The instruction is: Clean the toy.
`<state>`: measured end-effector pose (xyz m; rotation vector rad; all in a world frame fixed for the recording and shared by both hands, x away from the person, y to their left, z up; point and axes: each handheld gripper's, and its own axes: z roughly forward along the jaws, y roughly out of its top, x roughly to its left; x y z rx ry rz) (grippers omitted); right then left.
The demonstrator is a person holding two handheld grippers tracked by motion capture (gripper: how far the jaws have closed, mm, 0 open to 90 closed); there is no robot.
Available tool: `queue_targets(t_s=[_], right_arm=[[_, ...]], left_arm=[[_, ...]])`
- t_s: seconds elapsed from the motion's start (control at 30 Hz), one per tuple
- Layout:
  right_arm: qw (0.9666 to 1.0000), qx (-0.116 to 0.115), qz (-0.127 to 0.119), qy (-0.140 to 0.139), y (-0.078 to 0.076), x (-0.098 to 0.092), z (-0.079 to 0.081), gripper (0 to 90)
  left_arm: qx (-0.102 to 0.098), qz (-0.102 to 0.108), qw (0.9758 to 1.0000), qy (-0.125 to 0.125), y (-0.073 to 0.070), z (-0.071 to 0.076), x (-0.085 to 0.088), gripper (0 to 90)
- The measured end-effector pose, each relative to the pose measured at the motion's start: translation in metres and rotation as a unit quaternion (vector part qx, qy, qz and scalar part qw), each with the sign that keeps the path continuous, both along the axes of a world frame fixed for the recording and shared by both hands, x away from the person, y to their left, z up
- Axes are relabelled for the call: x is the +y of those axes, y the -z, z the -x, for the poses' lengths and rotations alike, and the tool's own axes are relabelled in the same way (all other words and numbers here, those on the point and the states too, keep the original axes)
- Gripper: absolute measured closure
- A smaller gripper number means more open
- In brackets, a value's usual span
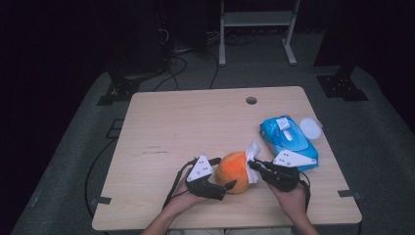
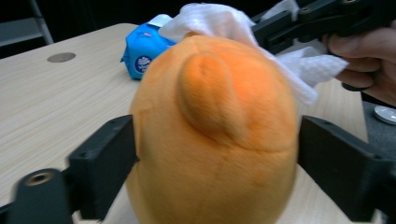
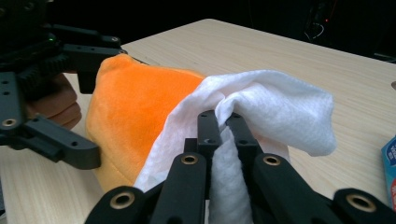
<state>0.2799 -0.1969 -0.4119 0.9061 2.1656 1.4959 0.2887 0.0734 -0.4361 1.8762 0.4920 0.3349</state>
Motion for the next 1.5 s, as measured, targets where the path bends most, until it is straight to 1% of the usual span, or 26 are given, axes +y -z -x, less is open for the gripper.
queue_targets(t_s=[0.03, 0.07, 0.1, 0.17, 0.37, 0.43, 0.5, 0.53, 0.6, 0.63, 0.7, 0.73, 0.8, 0.87, 0.9, 0.97, 1.03, 1.1, 1.13, 1.17, 1.2, 1.27, 1.33, 1.4, 1.47, 1.5], right_arm=[[1.0000, -0.002, 0.000, 0.000, 0.000, 0.001, 0.000, 85.3], [1.0000, -0.003, -0.001, -0.002, -0.001, 0.002, 0.001, 85.4], [1.0000, -0.004, 0.000, -0.003, -0.002, 0.004, 0.002, 85.4], [0.9999, -0.013, 0.007, -0.007, -0.004, 0.010, 0.007, 85.3], [0.9977, -0.030, 0.000, -0.061, -0.012, 0.032, 0.020, 85.3], [0.9970, -0.038, 0.014, -0.066, -0.014, 0.035, 0.021, 85.4], [0.9974, -0.032, 0.005, -0.064, -0.014, 0.030, 0.017, 85.4], [0.9979, -0.030, -0.001, -0.058, -0.013, 0.025, 0.014, 85.4], [0.9989, -0.029, 0.002, -0.036, -0.012, 0.015, 0.008, 85.3], [0.9996, -0.021, -0.003, -0.021, -0.010, 0.008, 0.005, 85.3], [0.9998, -0.011, -0.006, -0.015, -0.008, 0.002, 0.002, 85.3], [0.9998, -0.007, -0.006, -0.018, -0.007, 0.001, 0.001, 85.3], [0.9997, -0.010, 0.004, -0.020, -0.007, 0.002, 0.003, 85.4], [0.9995, -0.012, 0.011, -0.026, -0.008, 0.005, 0.005, 85.4], [0.9994, -0.014, 0.011, -0.029, -0.009, 0.006, 0.006, 85.4], [0.9991, -0.019, 0.011, -0.037, -0.013, 0.011, 0.010, 85.4], [0.9982, -0.026, 0.011, -0.053, -0.017, 0.018, 0.016, 85.3], [0.9964, -0.035, 0.012, -0.077, -0.021, 0.028, 0.022, 85.4], [0.9955, -0.039, 0.019, -0.085, -0.023, 0.034, 0.025, 85.3], [0.9952, -0.041, 0.022, -0.086, -0.024, 0.036, 0.026, 85.3], [0.9952, -0.041, 0.026, -0.085, -0.024, 0.037, 0.025, 85.3], [0.9963, -0.032, 0.021, -0.077, -0.022, 0.031, 0.021, 85.3], [0.9978, -0.025, 0.022, -0.057, -0.018, 0.021, 0.014, 85.3], [0.9991, -0.010, 0.019, -0.036, -0.015, 0.008, 0.006, 85.3], [0.9995, 0.000, 0.018, -0.027, -0.012, -0.001, 0.001, 85.3], [0.9995, 0.003, 0.021, -0.024, -0.012, -0.003, 0.002, 85.3]], left_arm=[[0.001, 0.002, 1.0000, 0.000, 0.001, 0.000, 0.000, 13.1], [0.000, 0.000, 1.0000, 0.007, 0.002, 0.000, 0.000, 18.7], [-0.010, -0.004, 0.9999, 0.004, 0.003, 0.002, -0.001, 24.6], [-0.009, -0.006, 0.9999, -0.001, 0.002, 0.003, -0.003, 30.8], [-0.004, -0.002, 0.9999, -0.010, 0.003, 0.004, -0.008, 34.3], [-0.007, -0.001, 0.9999, -0.009, 0.003, 0.005, -0.009, 35.8], [-0.007, 0.001, 0.9999, -0.008, 0.004, 0.005, -0.009, 37.0], [-0.009, -0.001, 0.9999, -0.007, 0.004, 0.005, -0.009, 37.1], [-0.015, -0.007, 0.9999, -0.001, 0.004, 0.007, -0.011, 37.1], [-0.018, -0.008, 0.9998, 0.001, 0.004, 0.007, -0.012, 37.0], [-0.023, -0.012, 0.9996, 0.009, 0.004, 0.008, -0.013, 35.5], [-0.023, -0.013, 0.9996, 0.011, 0.004, 0.008, -0.013, 30.8], [-0.022, -0.008, 0.9997, 0.009, 0.002, 0.007, -0.012, 19.4], [-0.023, 0.001, 0.9997, 0.009, 0.002, 0.006, -0.010, 15.2], [-0.023, -0.005, 0.9997, 0.010, 0.002, 0.006, -0.010, 15.4], [-0.030, -0.008, 0.9994, 0.013, 0.003, 0.009, -0.011, 25.0], [-0.035, -0.013, 0.9991, 0.020, 0.004, 0.012, -0.015, 29.3], [-0.052, -0.029, 0.9976, 0.035, 0.006, 0.018, -0.021, 31.4], [-0.059, -0.037, 0.9968, 0.039, 0.007, 0.020, -0.023, 31.8], [-0.066, -0.042, 0.9962, 0.039, 0.007, 0.023, -0.025, 32.1], [-0.068, -0.044, 0.9960, 0.039, 0.007, 0.024, -0.026, 32.4], [-0.069, -0.044, 0.9958, 0.040, 0.008, 0.024, -0.025, 32.9], [-0.073, -0.047, 0.9954, 0.041, 0.008, 0.025, -0.026, 33.0], [-0.076, -0.048, 0.9950, 0.043, 0.008, 0.025, -0.027, 32.5], [-0.074, -0.035, 0.9957, 0.043, 0.008, 0.024, -0.026, 26.2], [-0.068, -0.031, 0.9965, 0.036, 0.008, 0.023, -0.026, 19.6]])
